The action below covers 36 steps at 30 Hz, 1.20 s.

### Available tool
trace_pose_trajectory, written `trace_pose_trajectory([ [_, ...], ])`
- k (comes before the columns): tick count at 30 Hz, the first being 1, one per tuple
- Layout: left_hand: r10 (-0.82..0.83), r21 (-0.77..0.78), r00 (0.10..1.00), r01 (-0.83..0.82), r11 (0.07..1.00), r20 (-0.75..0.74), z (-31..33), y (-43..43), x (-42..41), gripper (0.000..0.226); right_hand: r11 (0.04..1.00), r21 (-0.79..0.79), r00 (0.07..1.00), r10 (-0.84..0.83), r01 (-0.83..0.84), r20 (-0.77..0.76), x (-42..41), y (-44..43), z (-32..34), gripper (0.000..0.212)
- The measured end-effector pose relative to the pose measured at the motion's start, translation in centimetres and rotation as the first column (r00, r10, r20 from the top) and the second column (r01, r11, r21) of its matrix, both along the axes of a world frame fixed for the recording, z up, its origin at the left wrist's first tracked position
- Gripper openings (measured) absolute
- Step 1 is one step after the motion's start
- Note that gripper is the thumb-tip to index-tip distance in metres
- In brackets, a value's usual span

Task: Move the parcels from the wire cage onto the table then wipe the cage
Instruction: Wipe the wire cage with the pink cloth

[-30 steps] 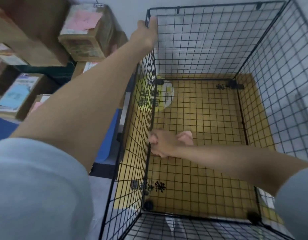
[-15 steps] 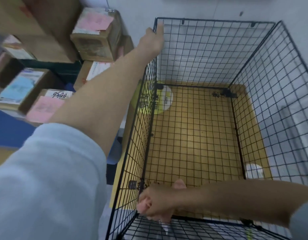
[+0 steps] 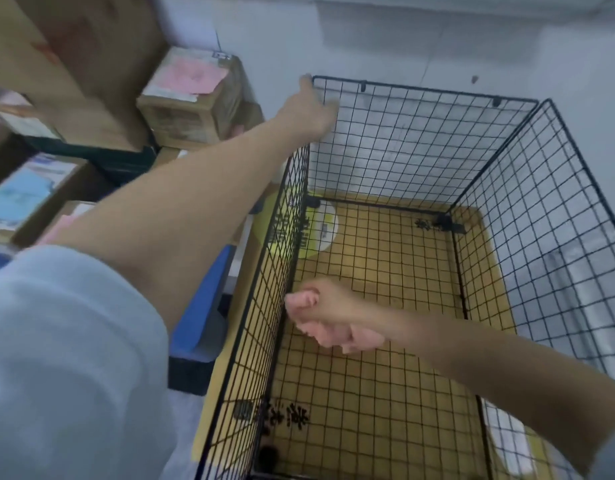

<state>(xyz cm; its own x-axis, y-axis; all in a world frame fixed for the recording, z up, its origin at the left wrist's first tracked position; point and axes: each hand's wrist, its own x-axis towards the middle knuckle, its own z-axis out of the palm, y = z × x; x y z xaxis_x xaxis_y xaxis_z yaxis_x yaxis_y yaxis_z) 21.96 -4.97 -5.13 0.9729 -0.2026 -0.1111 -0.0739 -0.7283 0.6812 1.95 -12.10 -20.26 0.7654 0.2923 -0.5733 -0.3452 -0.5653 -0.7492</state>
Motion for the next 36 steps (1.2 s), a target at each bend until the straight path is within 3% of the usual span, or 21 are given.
trace_pose_trajectory([
  [8,-0.053,0.142,0.997,0.046,0.989,0.048,0.4,-0.4,1.3,0.064,0.985,-0.156,0.988,0.094,-0.074,0.125,3.3,-0.6,-1.4,0.021],
  [13,-0.12,0.139,0.991,0.11,0.984,0.062,0.8,-0.6,2.1,0.058,0.961,-0.255,0.964,-0.041,0.111,0.262,8.2,-2.4,-1.7,0.023],
  [18,-0.074,0.084,0.995,0.069,0.994,0.06,-0.2,-1.0,2.9,0.056,0.915,-0.239,0.913,-0.239,0.326,0.33,13.5,-3.0,-3.0,0.026],
  [24,-0.053,0.057,0.993,0.047,0.997,0.104,-0.8,-1.0,3.5,0.055,0.874,-0.23,0.827,-0.276,0.428,0.49,17.8,-1.3,-4.8,0.028],
  [28,-0.054,0.067,0.991,0.046,0.997,0.126,-1.1,-1.1,3.8,0.053,0.821,-0.29,0.774,-0.261,0.493,0.577,19.2,-0.6,-6.9,0.014],
  [31,-0.044,0.057,0.991,0.037,0.998,0.123,-1.4,-1.0,4.2,0.053,0.824,-0.272,0.753,-0.253,0.497,0.608,19.1,-0.8,-7.3,0.034],
  [36,-0.04,0.047,0.991,0.035,0.998,0.127,-1.4,-1.0,4.1,0.053,0.826,-0.382,0.775,-0.099,0.414,0.624,19.0,-5.7,-7.1,0.023],
])
